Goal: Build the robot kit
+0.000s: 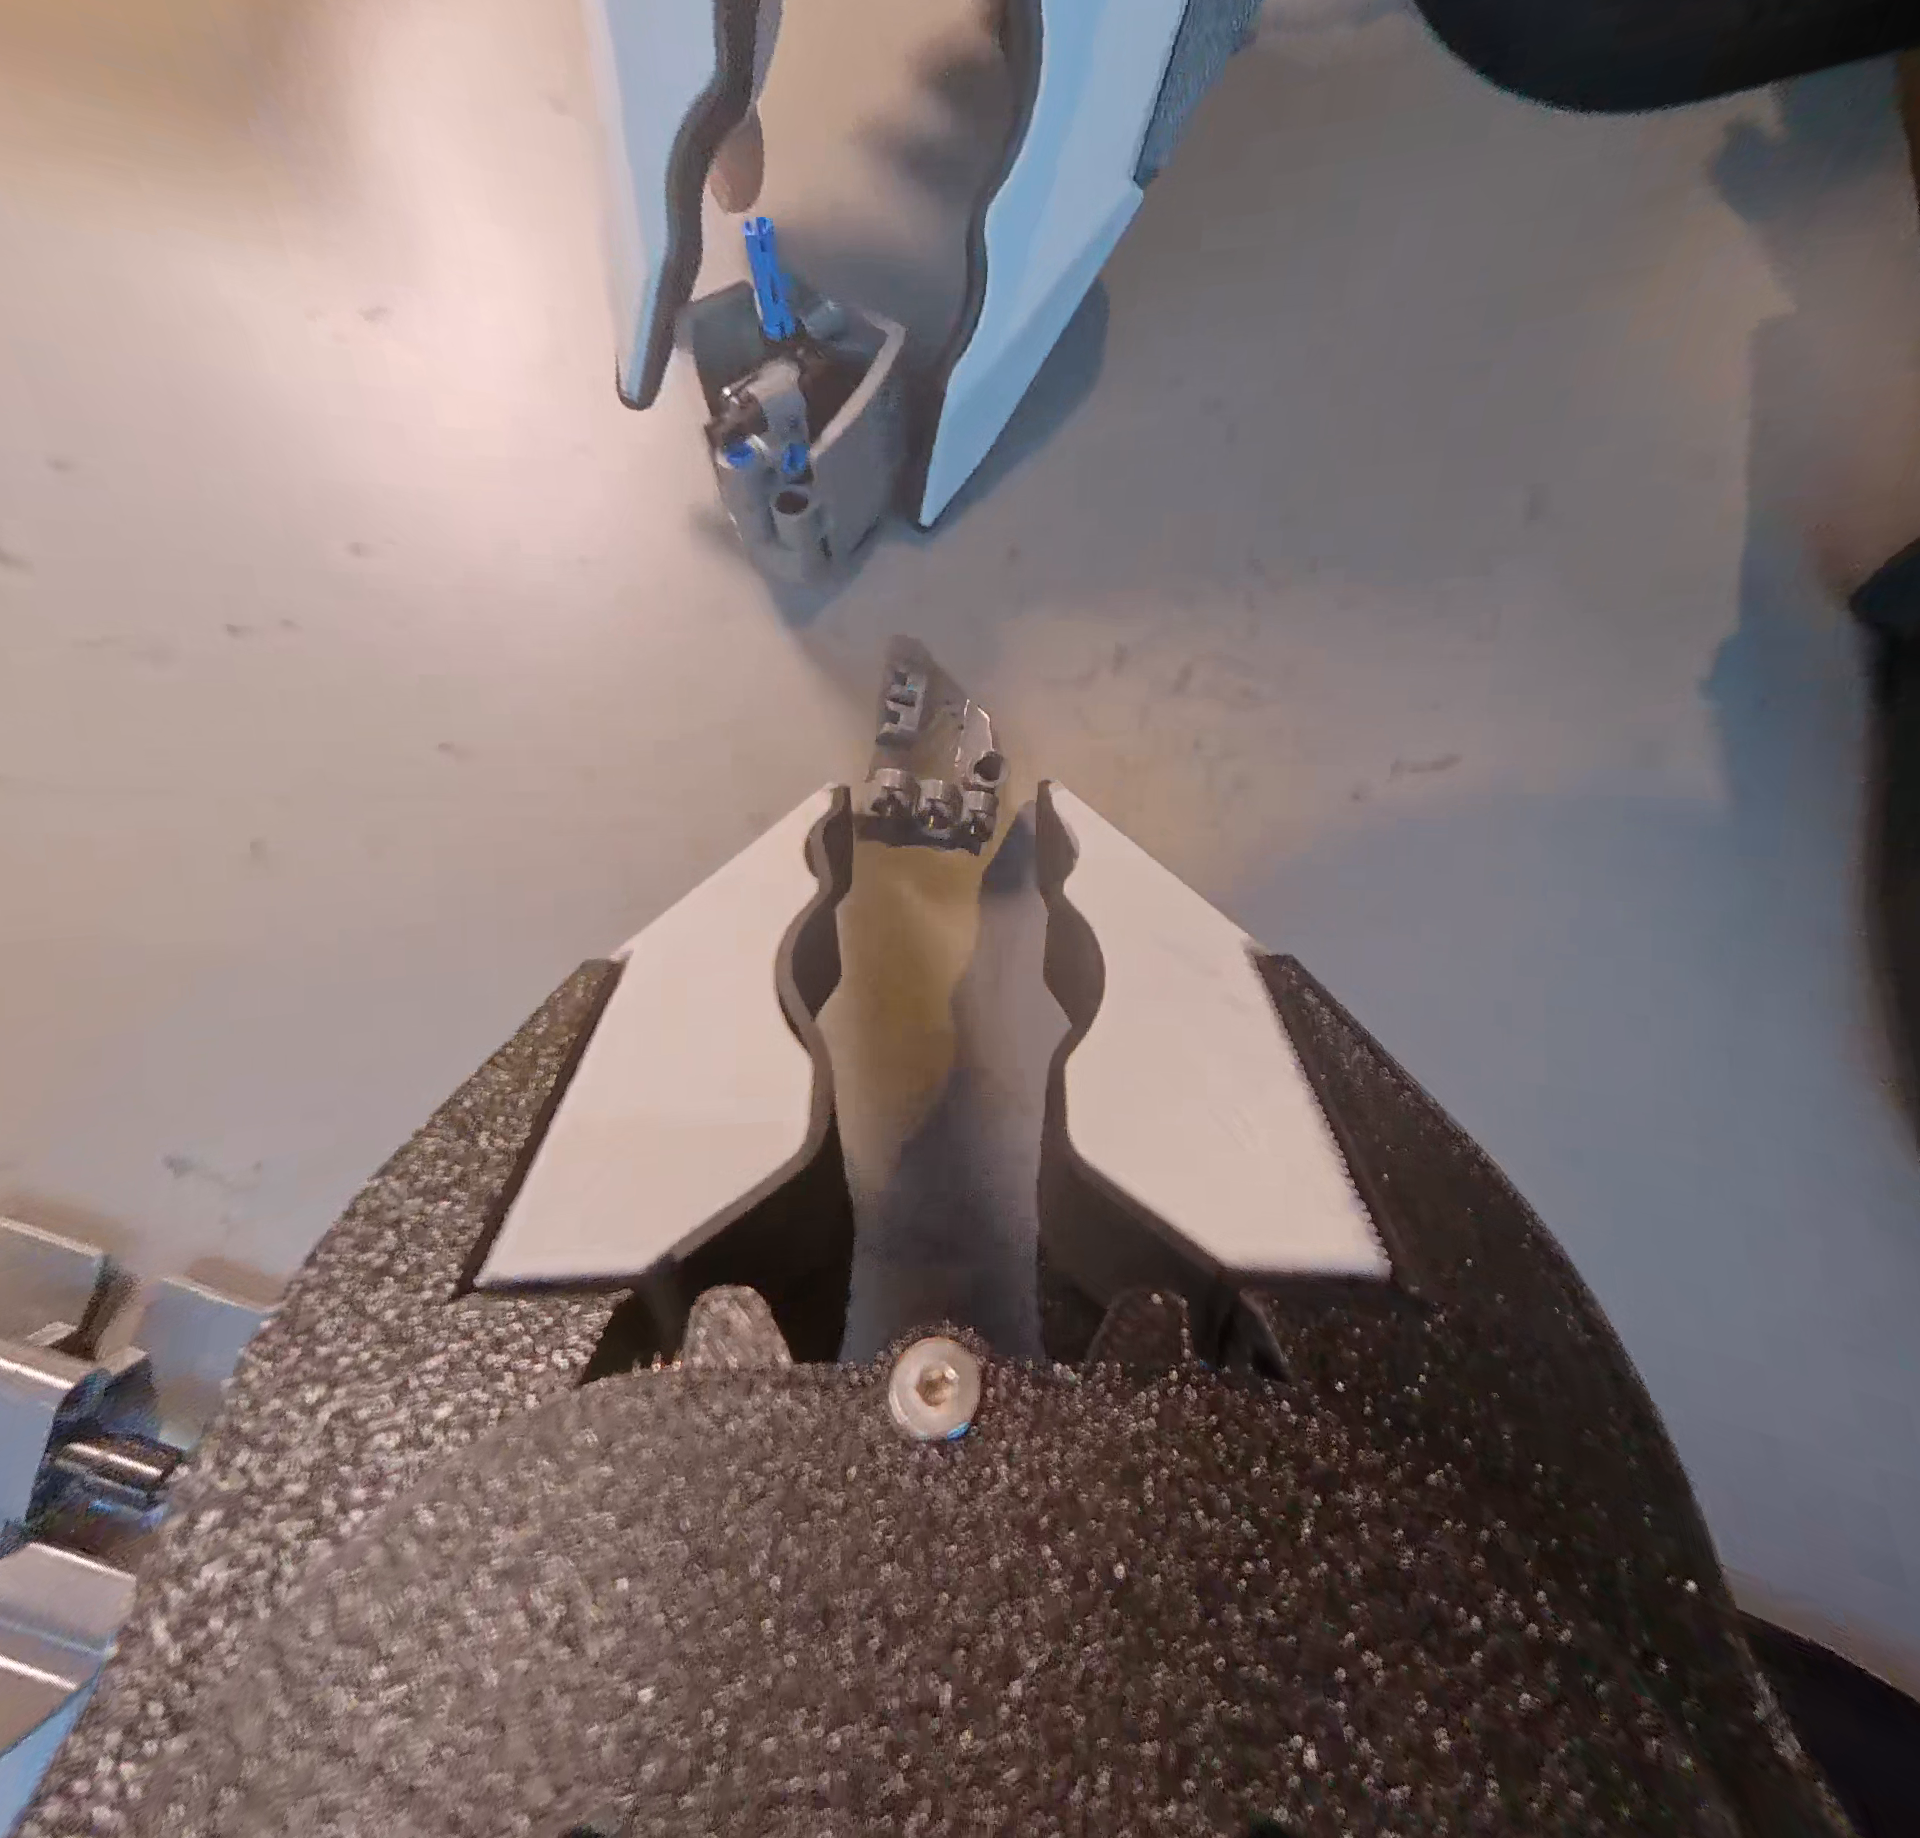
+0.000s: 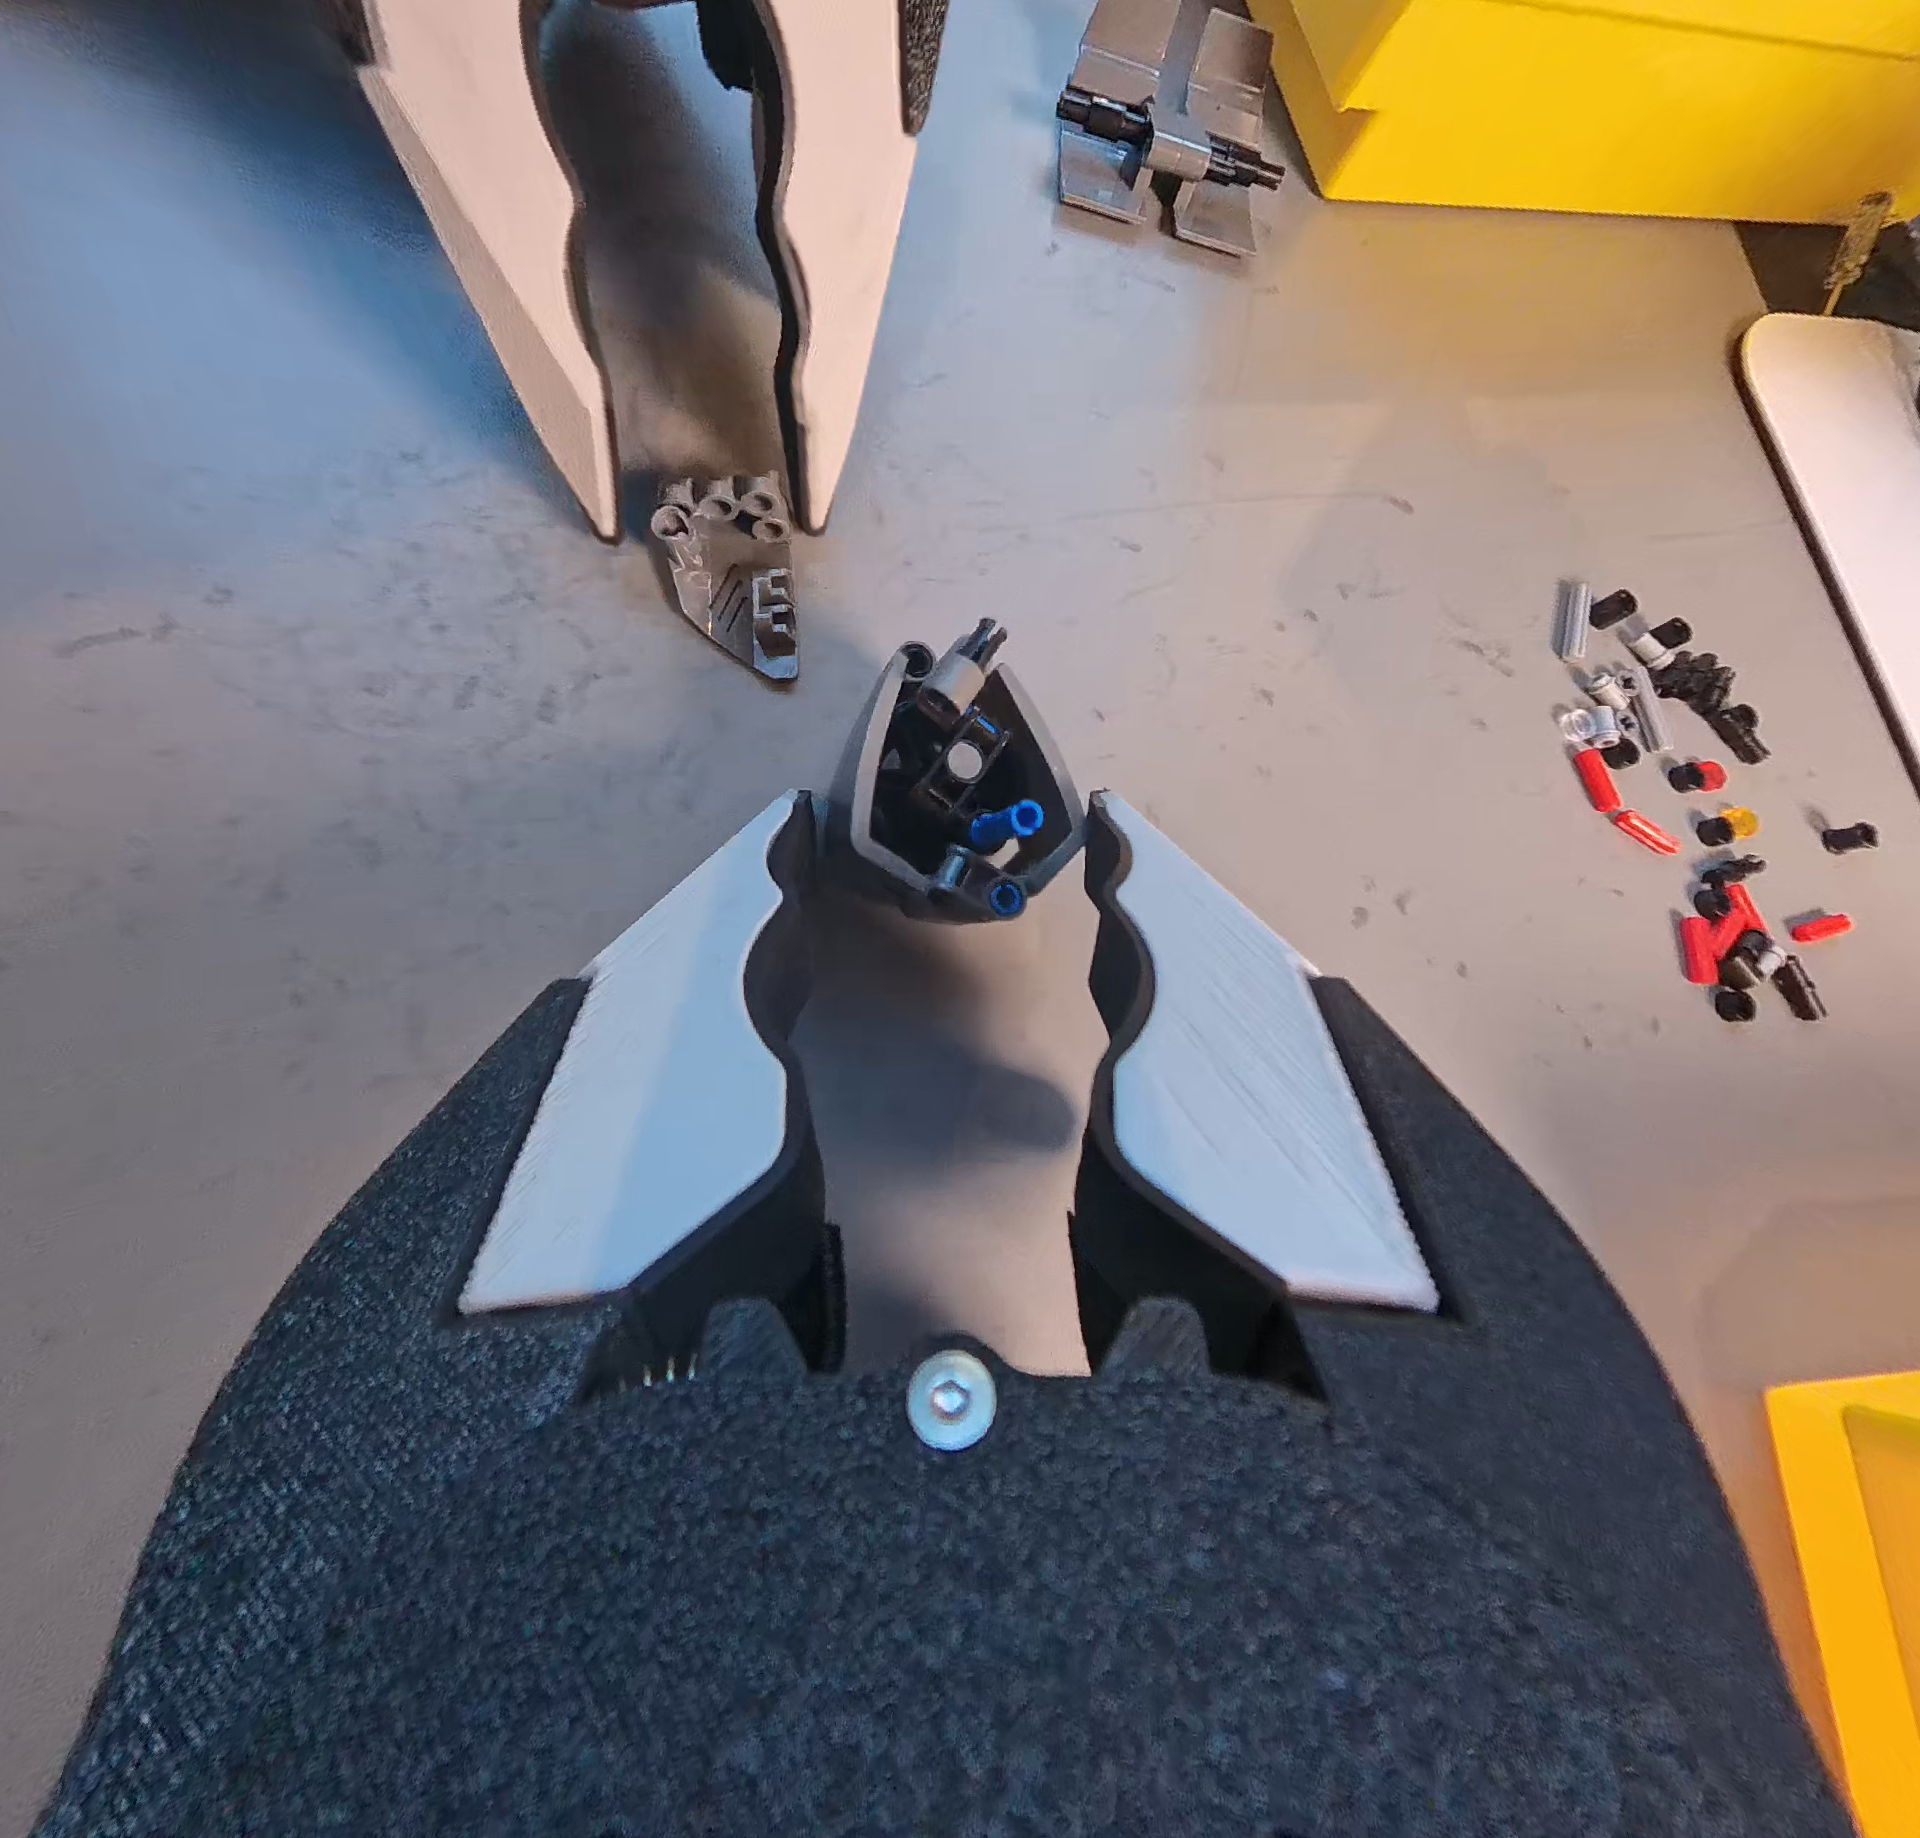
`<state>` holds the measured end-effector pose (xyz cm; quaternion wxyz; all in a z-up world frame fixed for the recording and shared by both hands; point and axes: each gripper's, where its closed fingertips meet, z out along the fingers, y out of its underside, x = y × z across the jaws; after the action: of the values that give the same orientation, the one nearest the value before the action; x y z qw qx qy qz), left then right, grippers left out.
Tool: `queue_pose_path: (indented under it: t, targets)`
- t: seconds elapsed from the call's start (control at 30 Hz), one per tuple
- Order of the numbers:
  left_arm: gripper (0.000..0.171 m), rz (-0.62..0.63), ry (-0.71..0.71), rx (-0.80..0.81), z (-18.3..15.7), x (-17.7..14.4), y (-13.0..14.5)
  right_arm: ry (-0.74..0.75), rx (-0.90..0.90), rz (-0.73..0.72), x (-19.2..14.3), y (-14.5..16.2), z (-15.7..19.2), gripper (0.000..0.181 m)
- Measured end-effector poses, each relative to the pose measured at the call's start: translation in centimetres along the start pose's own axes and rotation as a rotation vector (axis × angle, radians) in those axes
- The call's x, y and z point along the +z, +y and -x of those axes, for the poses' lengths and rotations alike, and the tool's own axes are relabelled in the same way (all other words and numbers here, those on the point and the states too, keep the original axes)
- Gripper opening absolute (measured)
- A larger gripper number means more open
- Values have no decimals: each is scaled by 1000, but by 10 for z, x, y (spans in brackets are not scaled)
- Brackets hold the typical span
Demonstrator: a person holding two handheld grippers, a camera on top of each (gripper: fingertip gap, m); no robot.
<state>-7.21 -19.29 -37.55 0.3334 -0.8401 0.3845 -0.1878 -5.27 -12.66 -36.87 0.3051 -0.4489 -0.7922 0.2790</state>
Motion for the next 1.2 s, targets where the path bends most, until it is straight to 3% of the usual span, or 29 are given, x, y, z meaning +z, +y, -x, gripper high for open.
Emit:
queue_pose_path:
  t: [0.07, 0.2, 0.4, 0.53, 0.67, 0.77, 0.9, 1.2]
  targets:
    - [26, 7, -11, 19, 0, 1, 0, -4, 4, -3, 0, 0, 0, 53]
    - [25, -31, -23, 10, 5, -4, -4, -11, 18, -29, -4, -5, 0, 56]
    - [25, -392, -17, -108, 20, -40, -51, 34, 43, -144, -21, -23, -14, 63]
    - [25, -646, -40, -172, 29, -68, -80, 126, 72, -345, -48, -61, -28, 59]
    - [25, -802, -48, -174, 25, -83, -98, 65, 213, -548, -66, -96, -22, 51]
    - [25, -943, 50, -285, 19, -92, -112, 89, 204, -636, -72, -115, -15, 47]
    - [25, -1055, 220, -450, 13, -92, -122, 218, 52, -634, -67, -129, -3, 47]
    - [23, -1083, 453, -587, -1, -85, -128, 347, -164, -568, -64, -134, 5, 37]
